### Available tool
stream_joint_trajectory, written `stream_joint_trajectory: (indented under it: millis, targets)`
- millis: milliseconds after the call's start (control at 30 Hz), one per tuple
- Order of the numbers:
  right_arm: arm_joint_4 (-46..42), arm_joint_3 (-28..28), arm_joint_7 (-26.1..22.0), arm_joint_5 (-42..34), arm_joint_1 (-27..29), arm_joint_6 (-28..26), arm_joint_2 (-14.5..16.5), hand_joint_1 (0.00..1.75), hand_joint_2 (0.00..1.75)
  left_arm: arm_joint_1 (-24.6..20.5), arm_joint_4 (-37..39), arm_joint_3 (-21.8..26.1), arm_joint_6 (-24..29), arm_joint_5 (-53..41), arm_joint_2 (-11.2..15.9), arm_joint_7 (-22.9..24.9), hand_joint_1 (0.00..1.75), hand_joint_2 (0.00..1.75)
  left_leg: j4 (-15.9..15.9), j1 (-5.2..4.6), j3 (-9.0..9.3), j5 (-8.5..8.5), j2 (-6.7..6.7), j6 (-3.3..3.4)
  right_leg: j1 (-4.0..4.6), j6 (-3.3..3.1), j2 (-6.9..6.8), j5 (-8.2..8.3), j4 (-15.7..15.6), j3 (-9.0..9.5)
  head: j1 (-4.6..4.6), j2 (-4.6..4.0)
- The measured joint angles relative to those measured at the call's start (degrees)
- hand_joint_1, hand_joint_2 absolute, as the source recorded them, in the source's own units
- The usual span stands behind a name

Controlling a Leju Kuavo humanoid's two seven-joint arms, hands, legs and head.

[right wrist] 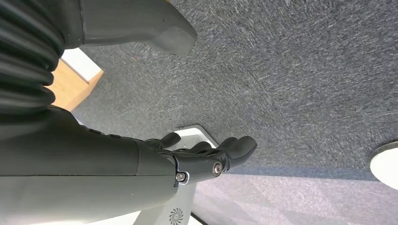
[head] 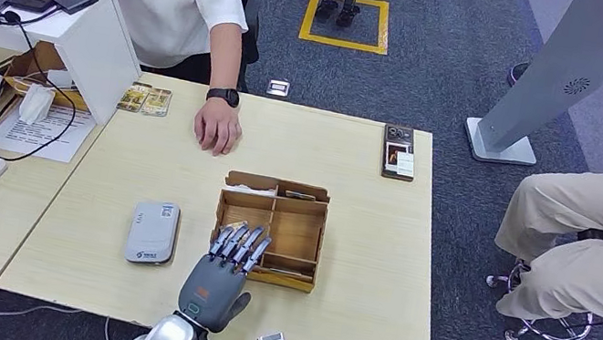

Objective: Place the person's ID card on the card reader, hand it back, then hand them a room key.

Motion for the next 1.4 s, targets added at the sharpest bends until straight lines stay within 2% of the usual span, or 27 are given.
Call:
stream_joint_trajectory:
  millis: [267,533,700,1067,1400]
  targets:
    - [0.0,0.0,0.0,0.4,0.0,0.0,0.0,0.00,1.75,-0.2,1.5,0.5,1.4,0.0,-0.3,1.1,0.00,1.75,0.0,0.00,0.00,0.00,0.00,0.00,0.00,0.00,-0.01,0.00,0.0,0.00,0.00,0.00]
    - [0.0,0.0,0.3,0.7,0.0,0.0,0.0,0.00,1.75,-0.3,-2.6,0.6,3.8,0.0,1.2,11.0,0.09,1.75,0.0,0.01,0.00,0.00,-0.01,0.00,0.00,0.00,-0.01,0.00,0.0,0.01,0.00,0.00]
    - [0.0,0.0,0.7,0.6,0.0,0.0,0.0,0.00,1.75,-0.1,-6.9,0.6,3.8,0.0,2.9,13.3,0.06,1.75,0.0,0.01,-0.01,0.00,-0.01,0.00,0.00,0.00,-0.01,0.00,0.0,0.01,0.01,0.01]
    - [0.0,0.0,0.9,0.6,0.0,0.0,0.0,0.00,1.75,1.2,-16.5,3.3,3.8,0.0,4.4,11.4,0.03,1.75,0.0,0.00,-0.01,0.00,-0.01,0.00,0.00,0.00,-0.01,0.00,0.0,0.01,0.00,0.00]
    - [0.0,0.0,0.7,0.4,0.0,0.0,0.0,0.00,1.75,1.3,-16.9,3.7,3.8,0.0,5.0,10.6,0.00,1.75,0.0,0.01,-0.01,0.00,-0.01,0.00,0.00,0.00,-0.01,0.00,0.0,0.00,0.00,0.01]
